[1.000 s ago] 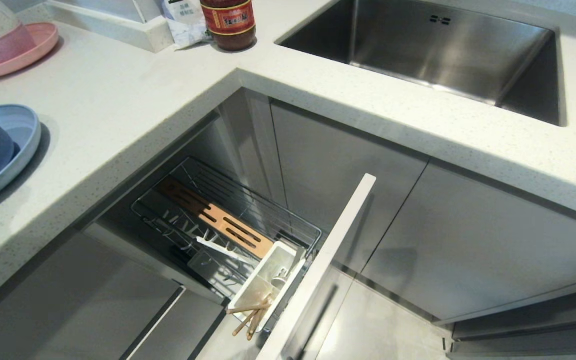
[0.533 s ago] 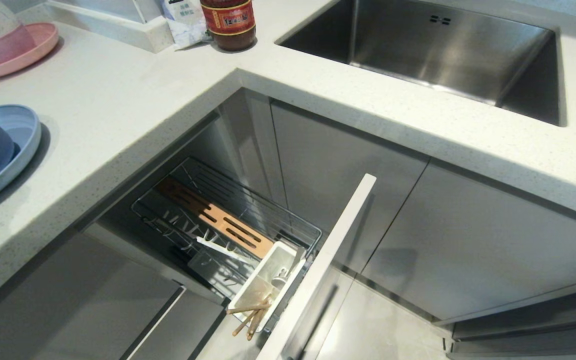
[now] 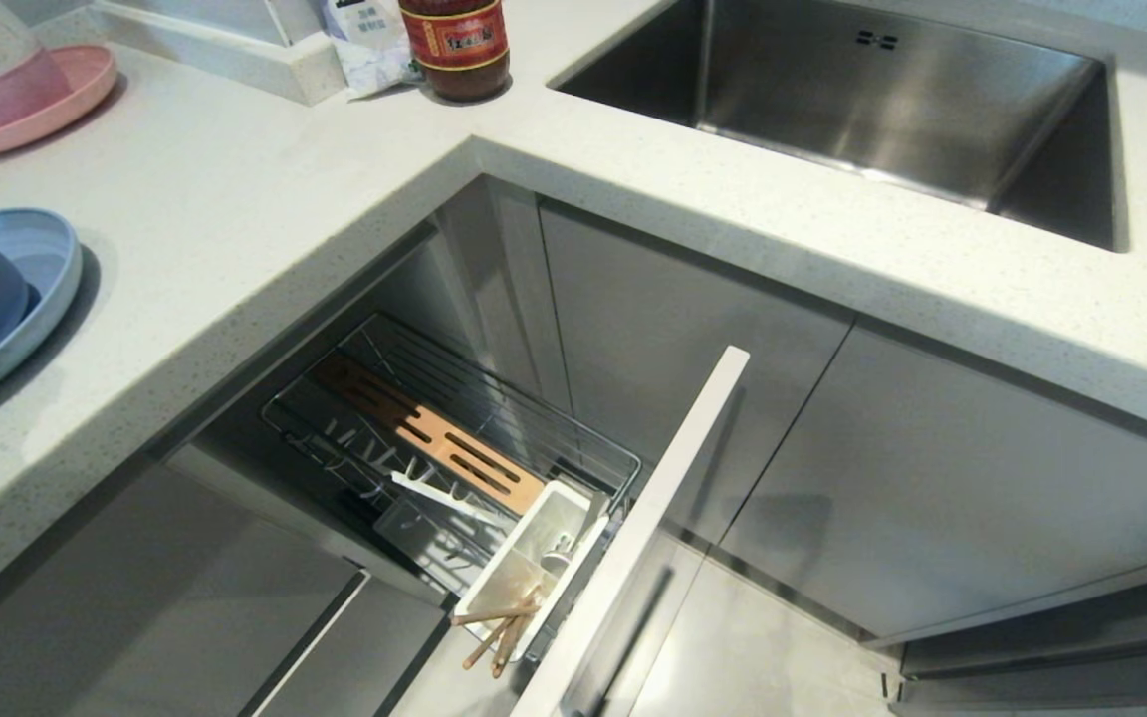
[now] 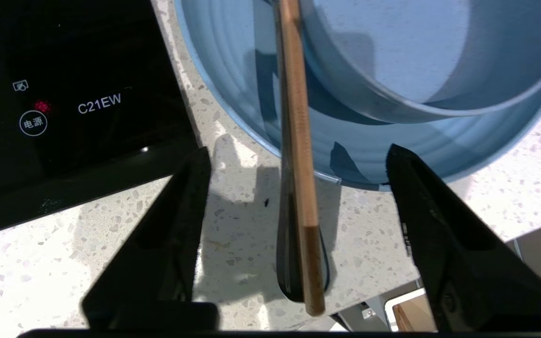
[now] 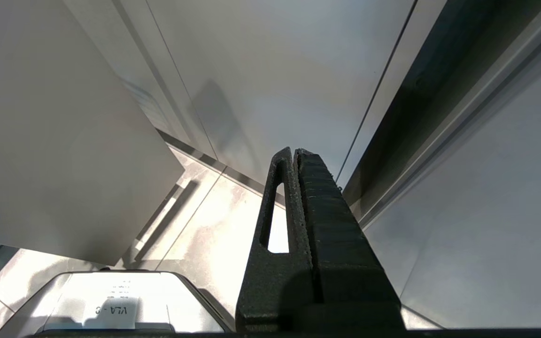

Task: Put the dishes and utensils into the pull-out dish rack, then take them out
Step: Take the chopsticks out of the cupboard

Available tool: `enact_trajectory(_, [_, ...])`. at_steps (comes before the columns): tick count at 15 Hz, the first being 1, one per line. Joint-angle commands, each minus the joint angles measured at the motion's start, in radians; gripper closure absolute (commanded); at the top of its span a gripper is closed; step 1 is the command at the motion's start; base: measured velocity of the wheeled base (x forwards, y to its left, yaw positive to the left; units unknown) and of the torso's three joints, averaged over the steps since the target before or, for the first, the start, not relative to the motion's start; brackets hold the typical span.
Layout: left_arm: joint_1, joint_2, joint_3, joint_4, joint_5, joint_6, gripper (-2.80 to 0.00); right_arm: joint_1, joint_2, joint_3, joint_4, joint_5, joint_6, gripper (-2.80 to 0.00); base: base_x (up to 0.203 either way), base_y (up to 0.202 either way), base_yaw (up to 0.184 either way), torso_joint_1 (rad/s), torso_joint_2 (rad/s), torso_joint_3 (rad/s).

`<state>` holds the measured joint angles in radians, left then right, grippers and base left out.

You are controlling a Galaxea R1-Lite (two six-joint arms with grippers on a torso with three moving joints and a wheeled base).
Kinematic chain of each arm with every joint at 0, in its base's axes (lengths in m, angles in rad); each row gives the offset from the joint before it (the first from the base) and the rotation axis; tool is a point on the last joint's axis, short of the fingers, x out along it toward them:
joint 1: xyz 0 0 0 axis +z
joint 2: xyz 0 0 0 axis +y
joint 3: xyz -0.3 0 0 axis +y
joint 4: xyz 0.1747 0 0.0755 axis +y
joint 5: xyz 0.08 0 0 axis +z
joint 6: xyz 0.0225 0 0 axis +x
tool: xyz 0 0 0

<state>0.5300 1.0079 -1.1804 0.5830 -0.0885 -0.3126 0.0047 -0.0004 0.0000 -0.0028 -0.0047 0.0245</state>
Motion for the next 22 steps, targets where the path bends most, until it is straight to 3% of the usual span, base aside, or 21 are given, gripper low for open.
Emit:
enact_trajectory(1, [-0.008,-0.026,-0.008,0.003,0.005,-0.002,-2.8,0.001,-0.003,0.002,0.0,0.0,0.0,0.0,0.0,0.0,0.0,0.0,0.0,0.0])
enact_trajectory(5, [-0.036,-0.093,-0.029,-0.01,0.04,-0.018,-2.8,0.001,-0.003,0.002,0.0,0.0,0.0,0.0,0.0,0.0,0.0,0.0,0.0,0.0])
enact_trajectory(7, [-0.06,-0.142,-0.028,-0.07,0.082,-0.025,-2.8,0.001,-0.004,0.002,0.0,0.0,0.0,0.0,0.0,0.0,0.0,0.0,0.0,0.0])
enact_trajectory(8, [-0.083,-0.17,-0.028,-0.137,0.124,-0.024,0.0,0.001,-0.003,0.002,0.0,0.0,0.0,0.0,0.0,0.0,0.0,0.0,0.0,0.0])
enact_trajectory(11, [-0.145,-0.195,-0.089,-0.312,0.176,-0.019,0.0,0.001,-0.004,0.002,0.0,0.0,0.0,0.0,0.0,0.0,0.0,0.0,0.0,0.0])
enact_trajectory(15, [-0.274,-0.119,-0.339,-0.404,0.176,-0.031,0.0,0.001,-0.004,0.002,0.0,0.0,0.0,0.0,0.0,0.0,0.0,0.0,0.0,0.0])
enact_trajectory(17, [-0.339,-0.031,-0.465,-0.395,0.185,-0.125,0.0,0.001,-0.003,0.002,0.0,0.0,0.0,0.0,0.0,0.0,0.0,0.0,0.0,0.0])
enact_trajectory(19, [-0.384,0.036,-0.524,-0.29,0.19,-0.321,0.0,0.0,-0.003,0.002,0.0,0.0,0.0,0.0,0.0,0.0,0.0,0.0,0.0,0.0])
enact_trajectory(20, [-0.448,0.066,-0.55,-0.252,0.19,-0.361,0.0,0.0,-0.004,0.002,0.0,0.0,0.0,0.0,0.0,0.0,0.0,0.0,0.0,0.0])
enact_trajectory(22, [-0.609,0.108,-0.569,-0.165,0.19,-0.383,0.0,0.001,-0.004,0.002,0.0,0.0,0.0,0.0,0.0,0.0,0.0,0.0,0.0,0.0])
